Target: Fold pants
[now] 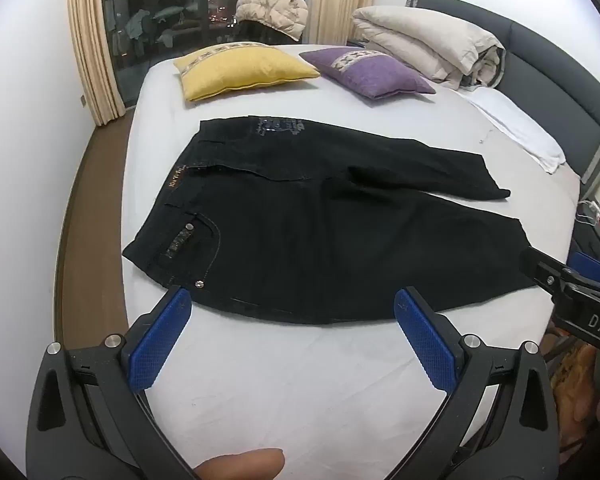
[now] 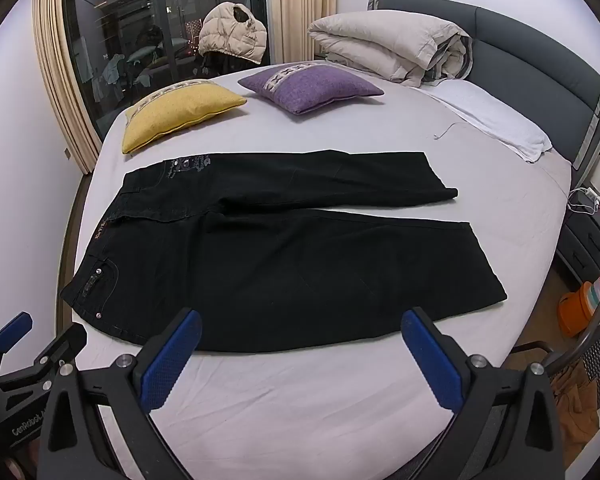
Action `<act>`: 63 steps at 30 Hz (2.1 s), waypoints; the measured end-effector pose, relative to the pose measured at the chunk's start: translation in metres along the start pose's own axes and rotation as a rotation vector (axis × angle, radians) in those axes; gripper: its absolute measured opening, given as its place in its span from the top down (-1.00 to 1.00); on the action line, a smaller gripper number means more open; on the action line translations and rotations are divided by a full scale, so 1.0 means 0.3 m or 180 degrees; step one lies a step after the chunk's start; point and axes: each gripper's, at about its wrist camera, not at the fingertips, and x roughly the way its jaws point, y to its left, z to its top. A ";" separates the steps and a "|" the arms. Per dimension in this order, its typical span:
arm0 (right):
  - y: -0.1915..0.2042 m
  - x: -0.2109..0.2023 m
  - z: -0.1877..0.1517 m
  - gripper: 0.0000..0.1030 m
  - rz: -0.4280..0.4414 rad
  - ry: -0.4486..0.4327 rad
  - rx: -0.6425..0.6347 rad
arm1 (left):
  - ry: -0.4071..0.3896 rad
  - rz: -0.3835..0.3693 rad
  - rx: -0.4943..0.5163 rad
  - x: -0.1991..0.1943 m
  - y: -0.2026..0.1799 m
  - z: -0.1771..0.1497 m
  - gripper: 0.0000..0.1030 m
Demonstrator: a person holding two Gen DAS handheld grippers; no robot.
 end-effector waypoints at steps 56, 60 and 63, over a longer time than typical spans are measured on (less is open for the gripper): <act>0.041 0.027 -0.020 -0.99 -0.0029 0.0046 -0.0093 | -0.0016 0.0211 0.0077 0.023 0.008 -0.011 -1.00; 0.041 0.027 -0.020 -0.99 -0.0030 0.0050 -0.0094 | -0.0015 0.0212 0.0077 0.023 0.008 -0.012 -1.00; 0.050 0.031 -0.027 -0.99 -0.0027 0.0055 -0.0097 | -0.0011 0.0216 0.0070 0.020 0.014 -0.017 -1.00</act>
